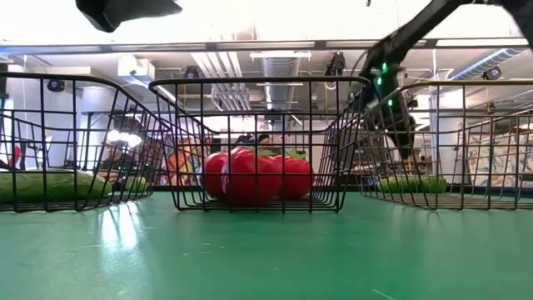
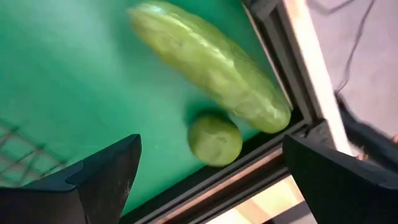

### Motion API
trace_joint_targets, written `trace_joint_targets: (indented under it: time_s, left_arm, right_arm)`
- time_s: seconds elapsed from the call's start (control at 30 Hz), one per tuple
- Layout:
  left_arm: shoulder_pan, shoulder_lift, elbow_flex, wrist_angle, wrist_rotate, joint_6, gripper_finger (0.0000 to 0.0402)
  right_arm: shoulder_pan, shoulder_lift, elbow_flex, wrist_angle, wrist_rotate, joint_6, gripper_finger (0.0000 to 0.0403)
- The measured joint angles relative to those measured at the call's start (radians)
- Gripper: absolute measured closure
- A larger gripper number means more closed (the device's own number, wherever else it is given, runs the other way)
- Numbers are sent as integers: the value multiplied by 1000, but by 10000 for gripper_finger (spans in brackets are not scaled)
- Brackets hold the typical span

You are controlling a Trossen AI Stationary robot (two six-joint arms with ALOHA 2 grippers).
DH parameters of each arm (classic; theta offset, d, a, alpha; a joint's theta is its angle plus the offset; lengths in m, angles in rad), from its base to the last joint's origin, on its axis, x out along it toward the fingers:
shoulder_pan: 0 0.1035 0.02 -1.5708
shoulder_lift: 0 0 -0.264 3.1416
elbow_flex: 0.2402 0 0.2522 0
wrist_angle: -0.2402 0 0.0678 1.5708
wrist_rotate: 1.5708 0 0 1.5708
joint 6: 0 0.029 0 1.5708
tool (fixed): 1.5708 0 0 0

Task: Sort produce into baskets
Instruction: Put the cucumber into the left black wire basket

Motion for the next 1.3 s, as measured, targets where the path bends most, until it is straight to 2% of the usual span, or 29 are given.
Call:
trace_joint_targets:
  time_s: [0.2,0.43,0.8,0.9,1.03,1.2,1.3]
  left_arm:
    - [-2,-8,0,2,-8,6,43]
    - [-2,-8,0,7,-8,-33,43]
    - [-8,-8,0,9,-9,-69,43]
    - [-8,-8,0,13,-64,-52,43]
    - [-8,-8,0,15,-158,-50,43]
    - [-8,-8,0,14,-176,-48,43]
    - [-8,-15,0,11,-187,-43,43]
  right_arm:
    - [-79,128,64,-6,-8,-24,19]
    - [-92,220,72,-8,-12,-47,19]
    - [-88,254,71,16,-8,-38,26]
    - [-84,250,71,19,-9,-37,56]
    - [-82,250,71,44,-53,-39,119]
    - [-62,247,71,46,-79,-41,209]
    - [-35,231,71,54,-79,-54,250]
